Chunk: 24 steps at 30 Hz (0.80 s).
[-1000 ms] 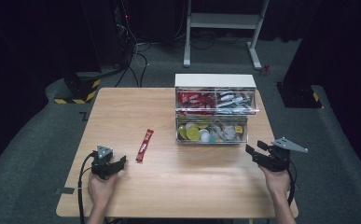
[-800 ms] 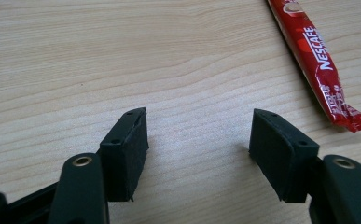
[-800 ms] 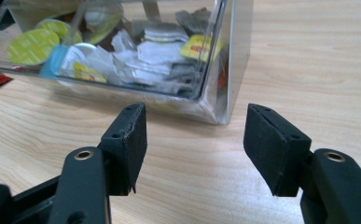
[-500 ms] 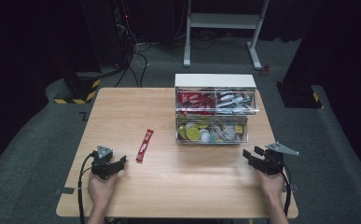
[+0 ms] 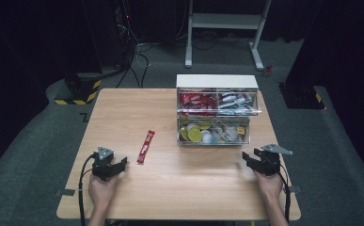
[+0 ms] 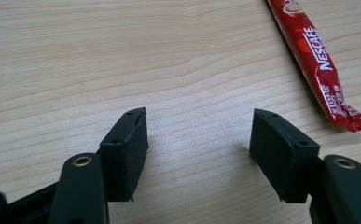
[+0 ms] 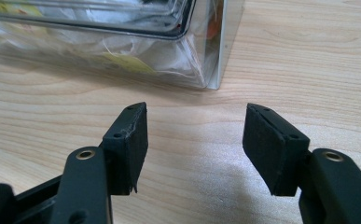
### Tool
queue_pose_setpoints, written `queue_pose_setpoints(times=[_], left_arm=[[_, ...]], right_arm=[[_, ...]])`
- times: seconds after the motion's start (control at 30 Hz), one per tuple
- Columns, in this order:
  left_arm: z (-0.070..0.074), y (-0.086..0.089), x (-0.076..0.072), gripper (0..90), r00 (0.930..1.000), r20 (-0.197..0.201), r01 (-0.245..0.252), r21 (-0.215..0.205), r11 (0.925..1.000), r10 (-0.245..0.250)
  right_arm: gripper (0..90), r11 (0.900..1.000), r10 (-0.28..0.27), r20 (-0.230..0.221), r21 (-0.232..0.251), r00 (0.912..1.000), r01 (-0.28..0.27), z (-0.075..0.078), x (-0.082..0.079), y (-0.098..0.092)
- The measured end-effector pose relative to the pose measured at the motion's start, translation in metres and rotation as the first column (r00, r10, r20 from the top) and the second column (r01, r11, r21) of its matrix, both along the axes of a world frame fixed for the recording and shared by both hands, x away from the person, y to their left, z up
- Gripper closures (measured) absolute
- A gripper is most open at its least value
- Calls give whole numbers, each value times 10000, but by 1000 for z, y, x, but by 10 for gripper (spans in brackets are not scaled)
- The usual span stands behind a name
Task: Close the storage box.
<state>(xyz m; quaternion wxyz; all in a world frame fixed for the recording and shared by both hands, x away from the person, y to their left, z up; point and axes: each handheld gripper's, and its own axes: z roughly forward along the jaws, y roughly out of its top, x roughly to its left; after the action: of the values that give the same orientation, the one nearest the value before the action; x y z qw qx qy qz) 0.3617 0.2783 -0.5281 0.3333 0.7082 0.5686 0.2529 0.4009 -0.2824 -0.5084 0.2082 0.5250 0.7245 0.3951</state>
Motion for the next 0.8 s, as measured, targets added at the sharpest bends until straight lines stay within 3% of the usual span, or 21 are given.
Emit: queue_pose_setpoints(times=[0.37,0.8], left_arm=[[0,0,0,371,10000,0,1,10,10000,-1],[0,0,0,371,10000,-11,11,23,10000,-11]], right_arm=[[405,9981,-192,-90,-586,9998,186,-7,6,1],[385,9951,-569,-239,-829,9981,547,-12,12,-3]])
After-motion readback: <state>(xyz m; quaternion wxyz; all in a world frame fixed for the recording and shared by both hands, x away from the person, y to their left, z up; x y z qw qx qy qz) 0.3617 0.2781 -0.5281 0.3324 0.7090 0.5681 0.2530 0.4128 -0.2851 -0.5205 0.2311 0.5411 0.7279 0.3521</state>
